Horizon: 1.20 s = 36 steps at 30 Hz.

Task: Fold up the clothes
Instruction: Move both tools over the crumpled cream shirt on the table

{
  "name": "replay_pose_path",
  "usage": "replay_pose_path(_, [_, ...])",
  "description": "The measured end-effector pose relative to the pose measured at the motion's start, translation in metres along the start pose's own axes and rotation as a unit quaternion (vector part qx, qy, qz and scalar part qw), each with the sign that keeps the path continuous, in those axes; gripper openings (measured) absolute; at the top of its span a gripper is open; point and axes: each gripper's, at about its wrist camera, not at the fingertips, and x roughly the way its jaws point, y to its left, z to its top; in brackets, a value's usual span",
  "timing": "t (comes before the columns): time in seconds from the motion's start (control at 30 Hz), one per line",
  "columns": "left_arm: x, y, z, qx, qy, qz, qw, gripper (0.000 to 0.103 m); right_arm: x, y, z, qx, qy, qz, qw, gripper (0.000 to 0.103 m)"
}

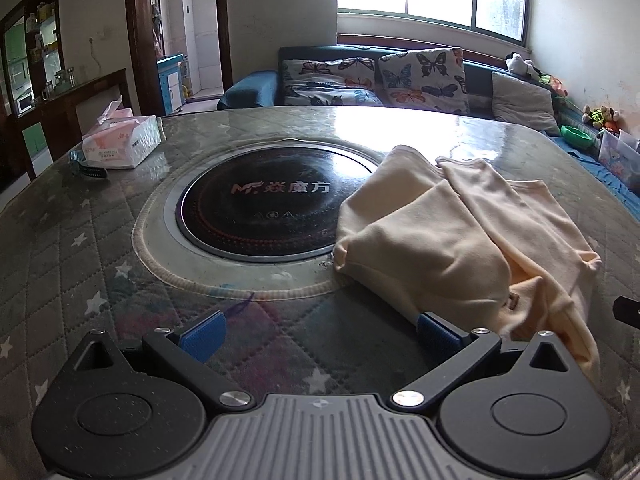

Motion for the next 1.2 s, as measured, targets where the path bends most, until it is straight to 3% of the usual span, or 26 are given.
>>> replay_pose_path(0.6, [-0.034,-0.014,-0.026,0.015,-0.013,-0.023,0.9995,0.103,-0.048,0.016,-0.026,0.0,-0.028,0.007,1.0,0.103])
replay_pose_path(1.2, [-0.047,-0.037,-0.044,0.042,-0.02,-0.033,0.9984,0.103,-0.057,0.014,-0.046,0.003,-0.033,0.016,0.999,0.103])
